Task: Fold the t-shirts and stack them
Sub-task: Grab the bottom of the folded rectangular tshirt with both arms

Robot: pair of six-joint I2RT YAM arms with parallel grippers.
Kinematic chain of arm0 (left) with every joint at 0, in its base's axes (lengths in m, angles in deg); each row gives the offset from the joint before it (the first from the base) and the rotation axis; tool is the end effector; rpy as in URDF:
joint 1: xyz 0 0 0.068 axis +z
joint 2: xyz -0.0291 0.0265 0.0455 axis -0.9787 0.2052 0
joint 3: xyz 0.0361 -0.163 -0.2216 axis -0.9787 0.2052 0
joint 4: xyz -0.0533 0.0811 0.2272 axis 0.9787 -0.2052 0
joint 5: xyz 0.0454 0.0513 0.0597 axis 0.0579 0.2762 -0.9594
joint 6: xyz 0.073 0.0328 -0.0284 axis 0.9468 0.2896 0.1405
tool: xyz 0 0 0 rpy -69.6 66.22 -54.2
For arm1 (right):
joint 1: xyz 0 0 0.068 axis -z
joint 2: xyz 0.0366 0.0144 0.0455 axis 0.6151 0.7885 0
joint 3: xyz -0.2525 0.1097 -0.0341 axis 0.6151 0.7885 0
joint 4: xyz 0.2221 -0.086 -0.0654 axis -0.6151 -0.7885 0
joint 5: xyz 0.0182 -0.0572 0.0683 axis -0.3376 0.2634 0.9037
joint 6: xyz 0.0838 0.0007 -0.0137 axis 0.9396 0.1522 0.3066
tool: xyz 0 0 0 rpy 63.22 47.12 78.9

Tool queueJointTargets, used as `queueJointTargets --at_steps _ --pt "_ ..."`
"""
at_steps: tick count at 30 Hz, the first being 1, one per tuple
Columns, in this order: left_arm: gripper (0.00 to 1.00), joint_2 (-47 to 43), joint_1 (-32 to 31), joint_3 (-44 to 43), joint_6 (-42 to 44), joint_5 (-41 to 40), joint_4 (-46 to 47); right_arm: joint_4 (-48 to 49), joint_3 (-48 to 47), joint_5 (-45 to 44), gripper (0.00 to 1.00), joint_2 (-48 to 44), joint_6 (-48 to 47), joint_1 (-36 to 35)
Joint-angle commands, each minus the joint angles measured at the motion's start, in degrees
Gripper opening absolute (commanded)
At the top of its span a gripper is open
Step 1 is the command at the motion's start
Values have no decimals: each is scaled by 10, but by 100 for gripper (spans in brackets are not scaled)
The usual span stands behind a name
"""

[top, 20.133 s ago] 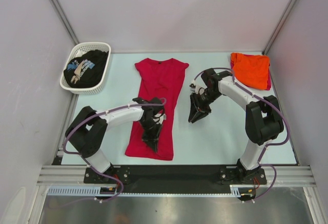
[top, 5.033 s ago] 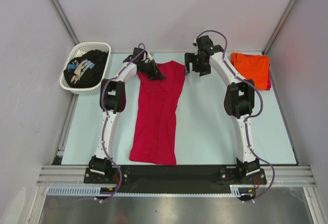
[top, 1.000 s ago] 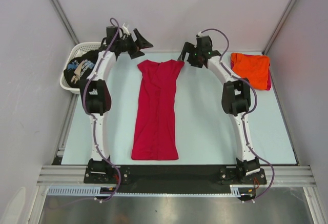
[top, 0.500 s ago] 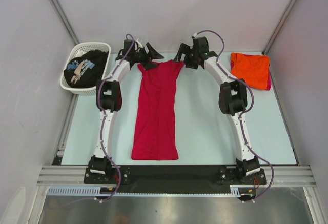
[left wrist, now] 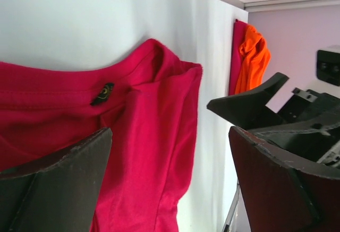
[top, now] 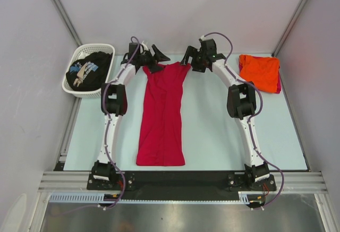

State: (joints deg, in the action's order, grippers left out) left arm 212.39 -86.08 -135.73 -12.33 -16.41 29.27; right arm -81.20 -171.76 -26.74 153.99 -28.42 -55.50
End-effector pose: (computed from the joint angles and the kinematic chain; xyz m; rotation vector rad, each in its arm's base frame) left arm 0.6006 -0.1356 0.1391 -0.3061 2.2379 -1.3714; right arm 0.5615 0.2010 0.1788 0.0690 2.3162 0.7757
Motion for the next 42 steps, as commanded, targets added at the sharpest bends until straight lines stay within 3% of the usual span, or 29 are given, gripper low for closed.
queueJointTargets --at_steps 1,3,6,10,12,16,22,42 --pt "96 13 -11 -22 -1 -3 0 1 -15 15 97 -4 -8 2" --pt "94 10 -13 -21 12 -13 -14 0 -14 17 97 -4 -9 5" --pt "76 13 -17 -23 9 -7 -17 0 -12 20 97 -4 -8 6" --pt "44 25 -23 -22 4 11 -25 3 -12 26 97 -4 -6 6" --pt "35 28 -22 -23 -1 18 -23 4 -11 26 96 -2 -4 6" --pt "0 11 -20 -11 7 8 -20 24 -7 26 94 -2 3 3" --pt "0 -27 -2 4 19 11 -20 67 -2 51 84 14 37 -4" --pt "0 -83 36 38 56 -17 -32 94 0 58 84 32 59 -5"
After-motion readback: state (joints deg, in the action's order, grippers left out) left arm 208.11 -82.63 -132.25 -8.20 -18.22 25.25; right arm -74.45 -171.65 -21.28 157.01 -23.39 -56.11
